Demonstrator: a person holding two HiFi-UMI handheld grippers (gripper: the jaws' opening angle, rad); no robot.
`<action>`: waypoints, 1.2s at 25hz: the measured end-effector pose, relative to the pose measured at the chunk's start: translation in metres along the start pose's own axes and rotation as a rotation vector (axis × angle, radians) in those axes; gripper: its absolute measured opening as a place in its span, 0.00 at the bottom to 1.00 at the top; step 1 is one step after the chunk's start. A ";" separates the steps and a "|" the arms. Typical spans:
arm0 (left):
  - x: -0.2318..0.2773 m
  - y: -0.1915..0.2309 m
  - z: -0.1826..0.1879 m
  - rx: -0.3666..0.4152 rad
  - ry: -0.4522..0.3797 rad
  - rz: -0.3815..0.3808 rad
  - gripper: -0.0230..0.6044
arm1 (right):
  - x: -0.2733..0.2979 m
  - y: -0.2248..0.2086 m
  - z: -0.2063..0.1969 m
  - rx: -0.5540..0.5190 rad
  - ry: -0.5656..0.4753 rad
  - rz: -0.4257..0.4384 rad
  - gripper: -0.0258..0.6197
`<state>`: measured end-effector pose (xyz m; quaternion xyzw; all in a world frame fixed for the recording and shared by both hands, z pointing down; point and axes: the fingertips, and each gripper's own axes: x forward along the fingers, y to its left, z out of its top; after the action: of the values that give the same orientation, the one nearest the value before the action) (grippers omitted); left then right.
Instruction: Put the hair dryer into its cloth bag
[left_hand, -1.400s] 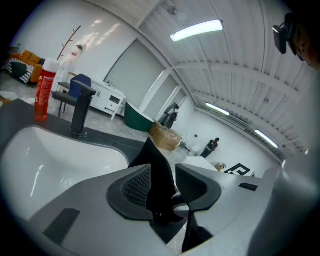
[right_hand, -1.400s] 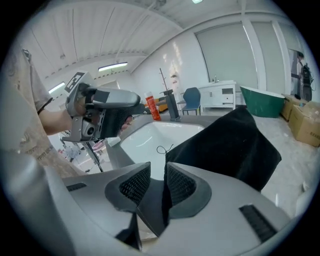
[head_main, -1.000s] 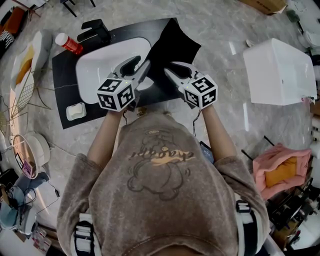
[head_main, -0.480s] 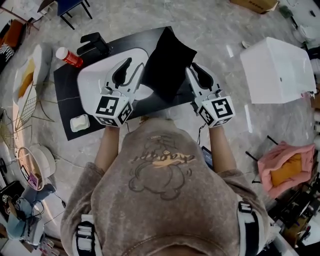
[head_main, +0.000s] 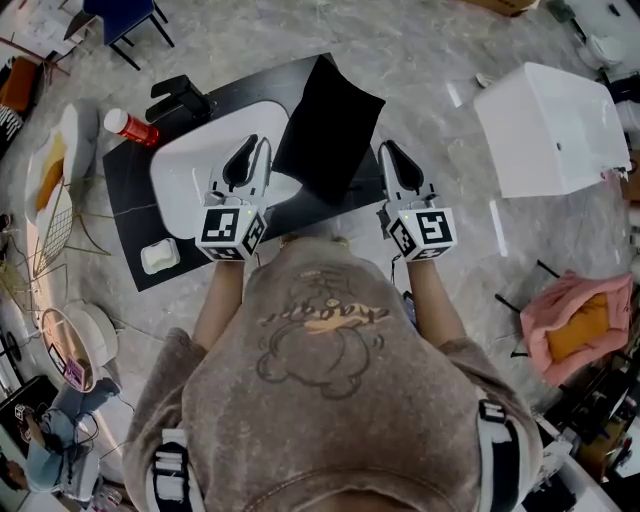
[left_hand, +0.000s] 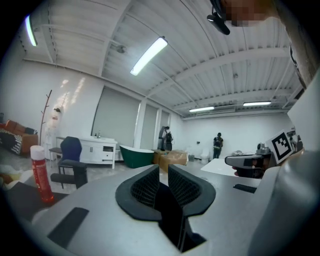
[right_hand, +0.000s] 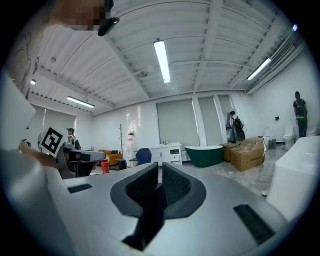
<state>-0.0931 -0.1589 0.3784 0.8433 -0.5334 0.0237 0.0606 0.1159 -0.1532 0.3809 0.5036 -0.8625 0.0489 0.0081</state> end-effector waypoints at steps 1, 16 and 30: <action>-0.001 0.004 -0.003 -0.006 0.003 0.017 0.13 | 0.000 -0.002 -0.002 0.002 0.003 -0.008 0.05; -0.005 0.020 -0.041 -0.048 0.064 0.090 0.06 | -0.004 -0.011 -0.042 0.043 0.083 -0.036 0.03; -0.001 0.010 -0.036 -0.090 0.058 0.083 0.06 | -0.002 -0.003 -0.041 0.025 0.090 -0.021 0.03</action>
<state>-0.1013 -0.1574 0.4147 0.8158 -0.5665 0.0268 0.1131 0.1182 -0.1490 0.4213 0.5098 -0.8553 0.0825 0.0411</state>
